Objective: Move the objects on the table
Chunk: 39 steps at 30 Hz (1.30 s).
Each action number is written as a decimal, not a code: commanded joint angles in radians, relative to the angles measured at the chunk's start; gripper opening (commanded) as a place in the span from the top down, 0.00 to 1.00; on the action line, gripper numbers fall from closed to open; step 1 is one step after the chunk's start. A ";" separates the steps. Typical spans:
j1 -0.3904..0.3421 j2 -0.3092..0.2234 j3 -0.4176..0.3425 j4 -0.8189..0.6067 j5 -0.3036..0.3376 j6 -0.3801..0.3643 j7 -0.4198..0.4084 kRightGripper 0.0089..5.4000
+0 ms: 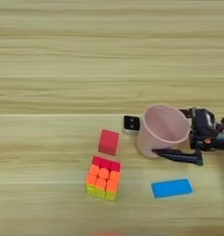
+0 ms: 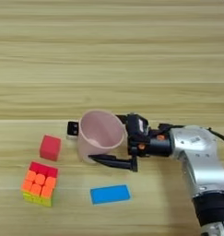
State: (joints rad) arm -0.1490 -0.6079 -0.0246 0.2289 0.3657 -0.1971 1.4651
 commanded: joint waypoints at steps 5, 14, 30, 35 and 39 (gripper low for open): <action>-0.133 -0.061 -0.094 -0.008 0.017 -0.003 -0.079 0.20; -0.214 -0.067 -0.119 0.103 -0.029 -0.021 -0.144 0.20; -0.329 -0.075 -0.106 0.484 -0.148 -0.142 -0.166 0.20; -0.355 -0.072 -0.110 0.554 -0.157 -0.170 -0.165 0.20; -0.365 -0.070 -0.107 0.592 -0.169 -0.186 -0.170 0.20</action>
State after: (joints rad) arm -0.4297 -0.6285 -0.1137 0.8324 0.1981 -0.3588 1.3373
